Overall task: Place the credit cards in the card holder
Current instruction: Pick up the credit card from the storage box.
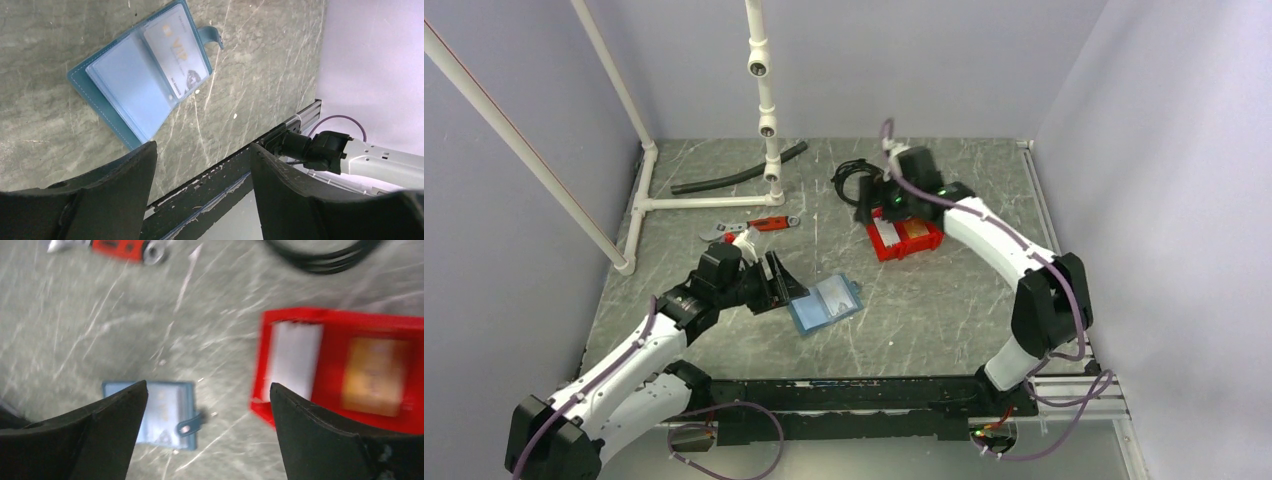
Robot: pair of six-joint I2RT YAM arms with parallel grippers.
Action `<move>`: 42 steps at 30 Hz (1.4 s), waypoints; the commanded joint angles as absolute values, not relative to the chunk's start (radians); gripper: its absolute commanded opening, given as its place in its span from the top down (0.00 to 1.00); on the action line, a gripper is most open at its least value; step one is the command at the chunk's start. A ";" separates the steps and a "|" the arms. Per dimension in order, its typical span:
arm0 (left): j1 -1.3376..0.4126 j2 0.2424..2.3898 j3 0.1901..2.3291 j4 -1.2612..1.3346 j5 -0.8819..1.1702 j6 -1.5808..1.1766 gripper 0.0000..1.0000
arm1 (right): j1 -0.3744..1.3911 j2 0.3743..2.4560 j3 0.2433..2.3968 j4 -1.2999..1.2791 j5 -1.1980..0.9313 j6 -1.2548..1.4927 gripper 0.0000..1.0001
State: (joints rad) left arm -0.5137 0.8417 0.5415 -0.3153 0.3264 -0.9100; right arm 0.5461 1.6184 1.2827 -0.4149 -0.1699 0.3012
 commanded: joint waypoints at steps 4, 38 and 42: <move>-0.509 0.879 0.565 -0.295 0.380 -0.880 0.26 | 0.312 1.704 1.354 -0.519 -0.308 0.184 0.00; -0.505 0.877 0.543 -0.285 0.385 -0.875 0.25 | 0.212 1.890 1.373 -0.409 -0.654 0.229 0.75; -0.504 0.875 0.542 -0.285 0.385 -0.873 0.25 | 0.208 1.881 1.372 -0.409 -0.645 0.227 0.80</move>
State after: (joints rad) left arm -0.5098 0.8799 0.5415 -0.3122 0.3695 -0.8928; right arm 0.2108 1.9282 1.3697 -0.4469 -0.6163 0.2279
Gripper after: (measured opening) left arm 0.744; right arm 0.226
